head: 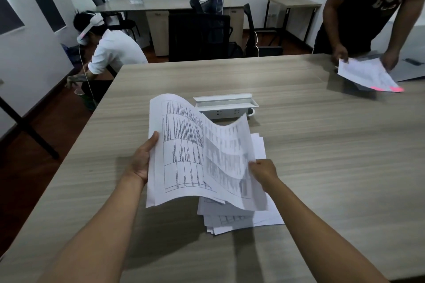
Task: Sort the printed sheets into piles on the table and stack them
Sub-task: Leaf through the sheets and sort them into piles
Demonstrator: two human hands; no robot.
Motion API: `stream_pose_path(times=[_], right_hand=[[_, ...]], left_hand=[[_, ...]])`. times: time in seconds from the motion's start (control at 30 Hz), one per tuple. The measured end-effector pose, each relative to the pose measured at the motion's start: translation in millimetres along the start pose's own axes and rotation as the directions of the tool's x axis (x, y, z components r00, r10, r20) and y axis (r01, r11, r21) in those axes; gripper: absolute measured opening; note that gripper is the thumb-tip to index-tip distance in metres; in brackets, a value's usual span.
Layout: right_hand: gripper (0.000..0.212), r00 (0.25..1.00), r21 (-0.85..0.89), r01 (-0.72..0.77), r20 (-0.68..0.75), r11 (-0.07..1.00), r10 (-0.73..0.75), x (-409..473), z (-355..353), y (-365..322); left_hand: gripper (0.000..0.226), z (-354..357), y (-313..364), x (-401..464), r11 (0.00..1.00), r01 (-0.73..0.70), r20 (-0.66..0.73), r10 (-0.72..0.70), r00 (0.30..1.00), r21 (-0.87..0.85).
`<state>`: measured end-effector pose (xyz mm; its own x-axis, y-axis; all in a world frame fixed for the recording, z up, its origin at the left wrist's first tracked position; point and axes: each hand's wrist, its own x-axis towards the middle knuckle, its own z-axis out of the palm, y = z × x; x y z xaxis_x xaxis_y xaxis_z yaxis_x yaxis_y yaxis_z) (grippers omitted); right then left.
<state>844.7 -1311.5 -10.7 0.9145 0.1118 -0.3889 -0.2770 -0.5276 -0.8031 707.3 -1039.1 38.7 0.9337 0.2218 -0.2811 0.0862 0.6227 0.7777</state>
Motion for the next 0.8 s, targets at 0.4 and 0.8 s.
stream_pose_path(times=[0.4, 0.8], right_hand=[[0.046, 0.993, -0.074, 0.106, -0.040, 0.992, -0.109, -17.1, 14.3, -29.9], [0.018, 0.949, 0.492, -0.140, 0.314, 0.859, -0.025, -25.4, 13.9, -48.7]], left_hand=[[0.047, 5.2, 0.1, 0.0, 1.000, -0.013, 0.010, 0.013, 1.000, 0.009], [0.048, 10.4, -3.4, 1.0, 1.000, 0.000, 0.015, 0.001, 1.000, -0.008]])
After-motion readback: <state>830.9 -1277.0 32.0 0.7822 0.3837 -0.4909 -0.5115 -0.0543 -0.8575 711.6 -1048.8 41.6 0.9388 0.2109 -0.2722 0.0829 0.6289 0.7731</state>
